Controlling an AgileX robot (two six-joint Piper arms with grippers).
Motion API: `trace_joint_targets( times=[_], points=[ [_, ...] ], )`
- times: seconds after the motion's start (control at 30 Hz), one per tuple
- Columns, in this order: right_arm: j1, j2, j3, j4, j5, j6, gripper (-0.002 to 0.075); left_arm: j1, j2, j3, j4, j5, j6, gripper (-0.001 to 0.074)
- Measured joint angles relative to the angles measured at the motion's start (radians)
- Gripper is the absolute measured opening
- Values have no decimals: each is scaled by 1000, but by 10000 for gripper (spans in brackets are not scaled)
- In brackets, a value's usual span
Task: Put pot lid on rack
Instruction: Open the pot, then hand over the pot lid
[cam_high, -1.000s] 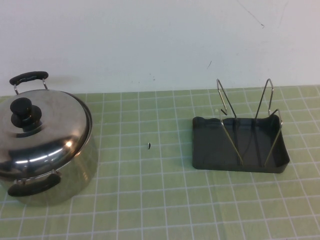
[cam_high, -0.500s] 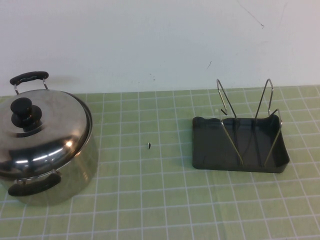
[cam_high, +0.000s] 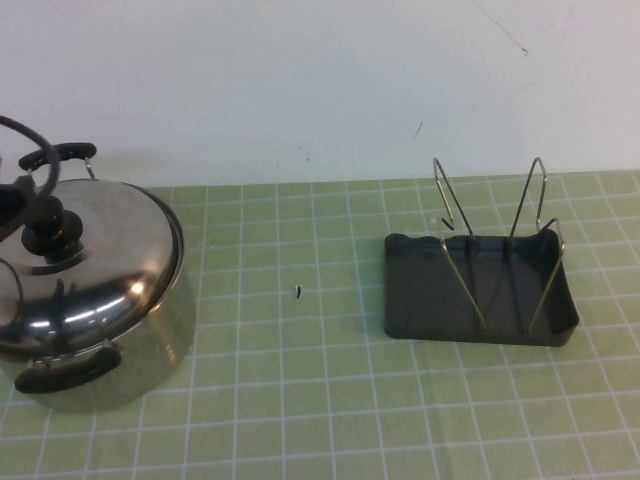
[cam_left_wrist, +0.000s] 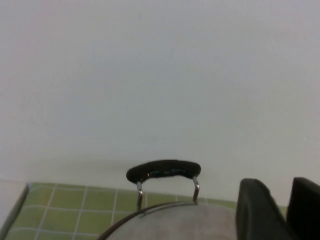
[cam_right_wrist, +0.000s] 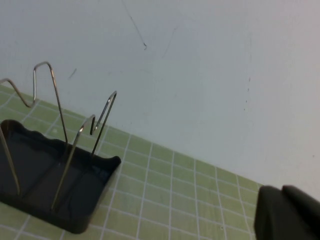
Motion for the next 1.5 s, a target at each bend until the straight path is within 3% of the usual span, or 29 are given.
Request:
trace_joint_targets(
  times=[0.17,0.23,0.33,0.53,0.73,1.17,1.4,1.5],
  points=[
    [0,0,7,2,0,0,-1,0,136,0,116,-72,-97,480],
    [0,0,8,3,0,0,-1,0,185,0,150,-98,-112,556],
    [0,0,14,11,0,0,-1,0,255,0,167,-127,-114,592],
    [0,0,16,36,0,0,-1,0,374,-5,176,-207,-116,542],
    [0,0,16,41,0,0,-1,4,395,-11,180,-245,-111,310],
    [0,0,16,76,-97,0,-1,4,234,-9,187,-280,-126,310],
    [14,0,-101,333,-59,-17,-1,4,-11,-9,304,-440,-400,310],
    [32,0,-159,560,31,-150,-1,4,-72,-9,445,-564,-558,310]
  ],
)
